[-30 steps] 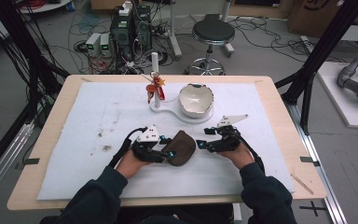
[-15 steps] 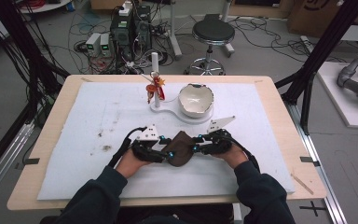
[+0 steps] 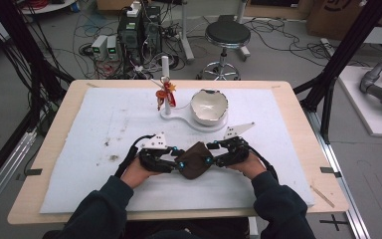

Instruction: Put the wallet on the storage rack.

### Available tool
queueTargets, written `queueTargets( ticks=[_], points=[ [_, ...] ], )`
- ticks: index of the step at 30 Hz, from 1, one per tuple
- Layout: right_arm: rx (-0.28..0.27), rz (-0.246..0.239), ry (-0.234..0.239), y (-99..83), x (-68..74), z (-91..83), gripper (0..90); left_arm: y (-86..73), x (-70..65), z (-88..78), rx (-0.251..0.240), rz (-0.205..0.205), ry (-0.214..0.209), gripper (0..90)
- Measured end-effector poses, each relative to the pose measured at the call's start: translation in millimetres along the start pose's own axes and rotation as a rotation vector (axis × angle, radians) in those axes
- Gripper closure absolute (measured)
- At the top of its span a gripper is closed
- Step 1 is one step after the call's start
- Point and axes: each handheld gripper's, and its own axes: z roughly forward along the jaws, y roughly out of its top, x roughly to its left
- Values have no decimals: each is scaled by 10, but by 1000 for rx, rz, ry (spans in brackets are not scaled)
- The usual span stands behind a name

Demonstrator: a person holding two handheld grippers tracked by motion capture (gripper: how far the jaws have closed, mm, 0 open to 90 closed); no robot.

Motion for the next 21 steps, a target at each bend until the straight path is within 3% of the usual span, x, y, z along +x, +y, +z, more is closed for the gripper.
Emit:
queueTargets(
  ticks=[2, 4, 6, 8, 10, 12, 16, 17, 18, 19, 21],
  points=[
    [-2, 6, 6, -5, -18, 9, 313, 3, -3, -10, -5, 19, -5, 574],
    [-4, 51, 59, -26, -75, 36, 313, 4, -5, -7, -13, 28, -10, 580],
    [-4, 61, 83, -31, -85, 55, 321, 4, -14, 1, -25, 31, -13, 581],
    [8, 65, 135, -34, -92, 113, 384, 4, -5, -2, -17, 29, -12, 582],
    [14, 94, 155, -20, -122, 97, 472, 8, 4, -10, -13, -7, -9, 568],
    [15, 107, 162, -19, -123, 85, 485, 11, 6, -23, -8, -3, 1, 563],
    [-5, 115, 138, -17, -137, -11, 532, 22, 64, -124, -23, -58, 63, 492],
    [-16, 115, 130, -16, -144, -35, 540, 19, 88, -170, -26, -72, 92, 483],
    [-38, 114, 98, -16, -159, -109, 559, 2, 148, -276, -36, -96, 163, 475],
    [-48, 121, 85, -17, -161, -146, 567, 2, 148, -276, -36, -96, 163, 469],
    [-61, 114, 67, -19, -172, -178, 579, -27, 219, -399, -51, -131, 227, 466]
  ],
)
